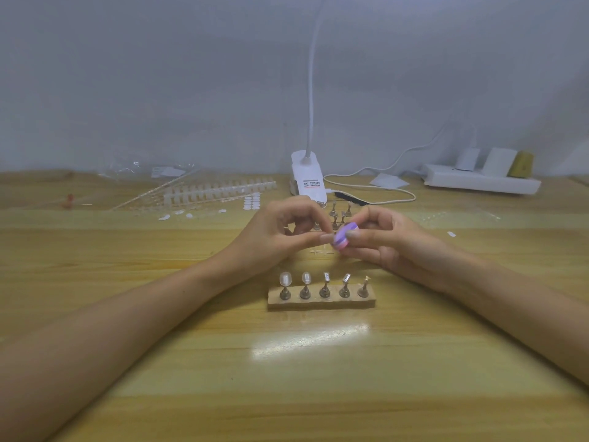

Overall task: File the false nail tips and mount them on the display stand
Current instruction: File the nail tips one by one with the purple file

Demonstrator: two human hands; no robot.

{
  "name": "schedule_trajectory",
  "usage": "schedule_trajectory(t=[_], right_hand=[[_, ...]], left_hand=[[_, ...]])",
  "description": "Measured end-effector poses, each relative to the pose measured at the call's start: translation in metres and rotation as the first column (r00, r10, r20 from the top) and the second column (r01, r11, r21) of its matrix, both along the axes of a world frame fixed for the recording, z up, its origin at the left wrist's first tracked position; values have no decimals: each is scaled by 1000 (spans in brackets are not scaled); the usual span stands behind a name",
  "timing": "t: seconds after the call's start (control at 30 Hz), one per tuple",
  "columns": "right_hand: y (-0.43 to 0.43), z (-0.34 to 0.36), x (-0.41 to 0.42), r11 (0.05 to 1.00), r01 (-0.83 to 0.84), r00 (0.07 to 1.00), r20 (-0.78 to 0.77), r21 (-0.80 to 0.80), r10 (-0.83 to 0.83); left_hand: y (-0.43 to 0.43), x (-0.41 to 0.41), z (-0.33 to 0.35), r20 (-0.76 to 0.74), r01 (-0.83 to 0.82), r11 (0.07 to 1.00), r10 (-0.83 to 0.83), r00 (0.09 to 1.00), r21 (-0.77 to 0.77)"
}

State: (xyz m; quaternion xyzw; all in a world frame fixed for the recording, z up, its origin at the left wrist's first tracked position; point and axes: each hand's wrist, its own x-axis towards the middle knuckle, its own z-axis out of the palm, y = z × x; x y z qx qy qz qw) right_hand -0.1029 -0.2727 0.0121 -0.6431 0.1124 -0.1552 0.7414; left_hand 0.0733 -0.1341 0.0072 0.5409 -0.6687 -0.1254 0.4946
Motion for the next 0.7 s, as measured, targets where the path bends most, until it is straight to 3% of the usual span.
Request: schedule_trajectory(t=[0.27, 0.4, 0.53, 0.63, 0.7], right_hand=[[1, 1, -2, 993, -113, 993, -28, -34, 112], [1, 0, 0, 1000, 14, 1000, 7, -20, -13], [5, 1, -1, 992, -108, 994, -8, -60, 108], [3, 0, 0, 999, 13, 1000, 18, -31, -13], [3, 0, -1, 998, -36, 999, 3, -42, 37]], left_hand=[[0, 0, 0, 4, -21, 1000, 21, 1000, -1], [0, 1, 0, 2, -16, 1000, 16, 1000, 2], [0, 1, 0, 10, -29, 1000, 29, 1000, -7], [0, 0, 0, 2, -12, 1000, 12, 1000, 5], [-1, 1, 0, -13, -28, 1000, 28, 1000, 0]])
